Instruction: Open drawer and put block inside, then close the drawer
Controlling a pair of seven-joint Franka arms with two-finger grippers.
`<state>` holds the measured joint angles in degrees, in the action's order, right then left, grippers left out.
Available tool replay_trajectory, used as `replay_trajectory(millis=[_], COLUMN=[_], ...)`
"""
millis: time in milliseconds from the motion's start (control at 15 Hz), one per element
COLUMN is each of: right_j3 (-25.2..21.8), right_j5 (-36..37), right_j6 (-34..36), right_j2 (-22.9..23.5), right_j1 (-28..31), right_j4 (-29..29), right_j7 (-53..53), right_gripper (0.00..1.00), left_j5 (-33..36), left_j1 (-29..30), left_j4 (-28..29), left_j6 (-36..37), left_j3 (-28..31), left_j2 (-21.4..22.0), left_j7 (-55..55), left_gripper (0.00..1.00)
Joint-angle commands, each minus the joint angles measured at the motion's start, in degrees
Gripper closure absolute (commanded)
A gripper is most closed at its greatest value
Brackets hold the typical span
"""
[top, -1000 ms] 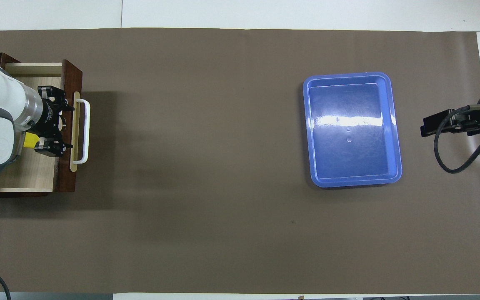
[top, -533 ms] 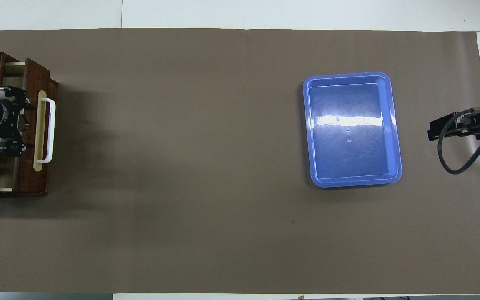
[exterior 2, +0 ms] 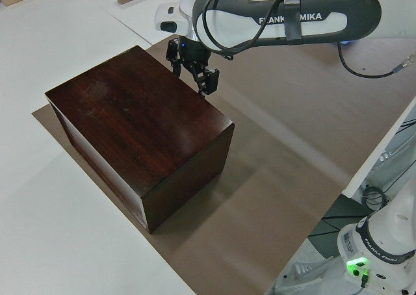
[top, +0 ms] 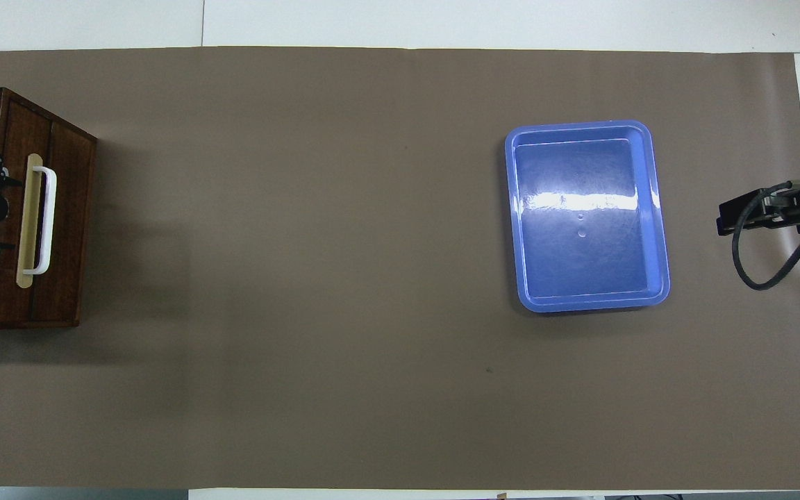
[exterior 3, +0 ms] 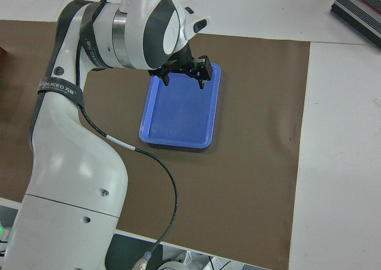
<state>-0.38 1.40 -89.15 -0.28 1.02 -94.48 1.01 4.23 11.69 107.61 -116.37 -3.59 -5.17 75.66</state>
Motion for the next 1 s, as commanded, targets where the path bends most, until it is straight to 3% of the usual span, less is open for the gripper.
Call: replay_trajectory(millis=[0,267,533,733,933], right_j3=[0.9,1.0,0.9,0.9,0.9], right_j5=[0.1,0.1,0.1,0.1,0.1], right_j6=[1.1,1.1,1.1,1.2,1.1], right_j2=[-0.5,-0.5,-0.6,-0.6,-0.6], right_j1=[1.0,0.9,0.9,1.1,1.1], right_j4=[-0.2,-0.3,-0.4,-0.4,-0.4], right_j7=[-0.8,-0.8,-0.8,-0.7,-0.7], right_gripper=[0.0,0.0,0.0,0.0,0.0], left_j5=[1.1,0.3,0.2,-0.1,-3.6], left_j1=[0.9,0.0,-6.6,-10.3,-10.3], left_j4=[-1.1,-5.5,-5.4,-5.8,-7.0], left_j6=[1.9,13.7,22.0,26.0,26.9], left_j3=[-0.2,-1.9,-2.7,-2.0,-1.8], left_j2=[0.7,3.8,8.2,9.3,9.0], left_j7=[-6.1,-20.9,-35.5,-46.4,-56.3], left_gripper=[0.0,0.0,0.0,0.0,0.0])
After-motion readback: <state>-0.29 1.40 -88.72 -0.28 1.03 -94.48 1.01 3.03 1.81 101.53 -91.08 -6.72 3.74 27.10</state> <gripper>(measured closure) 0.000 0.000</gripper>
